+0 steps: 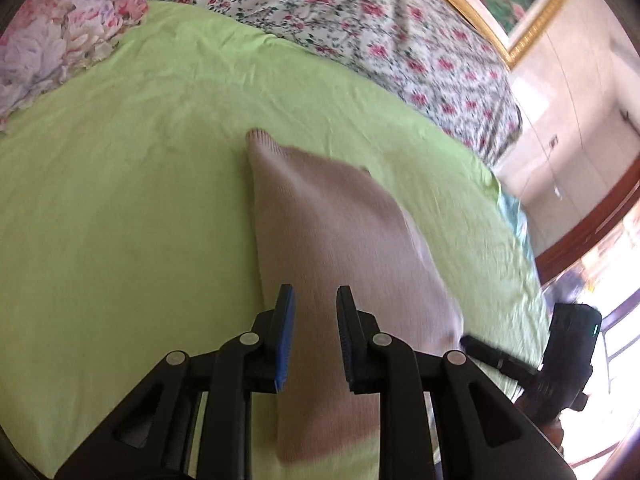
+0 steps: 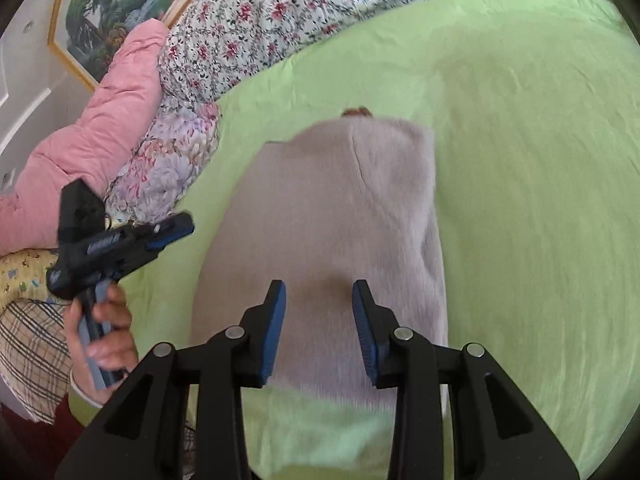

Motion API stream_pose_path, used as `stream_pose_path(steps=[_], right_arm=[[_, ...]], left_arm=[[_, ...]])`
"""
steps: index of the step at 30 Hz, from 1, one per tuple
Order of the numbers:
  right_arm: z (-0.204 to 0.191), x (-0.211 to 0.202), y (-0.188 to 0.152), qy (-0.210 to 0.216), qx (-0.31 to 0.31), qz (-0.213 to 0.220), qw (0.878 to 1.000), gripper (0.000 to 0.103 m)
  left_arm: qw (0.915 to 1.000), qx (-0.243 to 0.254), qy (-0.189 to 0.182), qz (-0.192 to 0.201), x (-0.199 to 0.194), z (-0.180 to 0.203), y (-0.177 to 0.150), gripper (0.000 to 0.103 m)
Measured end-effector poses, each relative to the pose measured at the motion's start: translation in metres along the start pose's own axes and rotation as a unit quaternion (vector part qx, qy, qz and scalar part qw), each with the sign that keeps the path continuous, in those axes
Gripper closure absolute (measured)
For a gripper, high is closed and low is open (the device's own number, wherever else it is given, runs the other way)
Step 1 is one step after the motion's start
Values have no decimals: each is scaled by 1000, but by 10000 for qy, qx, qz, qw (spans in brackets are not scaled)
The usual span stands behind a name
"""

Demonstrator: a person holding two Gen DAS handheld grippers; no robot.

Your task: Fold small clothes

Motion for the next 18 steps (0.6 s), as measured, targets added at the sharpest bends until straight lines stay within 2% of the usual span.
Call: stream_pose_path(steps=[2,4,5,7,14,17,18], right_arm=[[1,-9,-8,-152,-60,60,9998,67],[1,-16,-15,-280,-107,130,9995,66],[1,-20,-18,-365,-136,164,9991,64],[1,-27,-27,-537,-209,240,9980,51],[-2,-40,-60,-857,-366,284,9952,51],[-5,-44,-74,-965,-486,320,9936,46],[-7,-46,-78,-991,-532,349,9930,40]], left_arm=[[9999,85,50,20,-6,5,-21,76],[9998,87,170,28,-12,6,-41,48],[9996,62,284,66,-15,5,-52,45],[9989,66,450,85,-20,1,-66,44],[9945,370,970,143,-36,-5,-119,43],[9931,529,1038,164,-41,0,-135,33],[9925,565,1075,164,-42,1,-139,27]])
Point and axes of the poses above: each gripper's, at about its wrist camera, not at the fingertips, and x roughly the way its jaws point, z to its right, y to its top, the point moved 8 cm from there along x, roughly the way its jaws point, and after that the axes turned 9 degrees about -z, right-handed, at the moved point
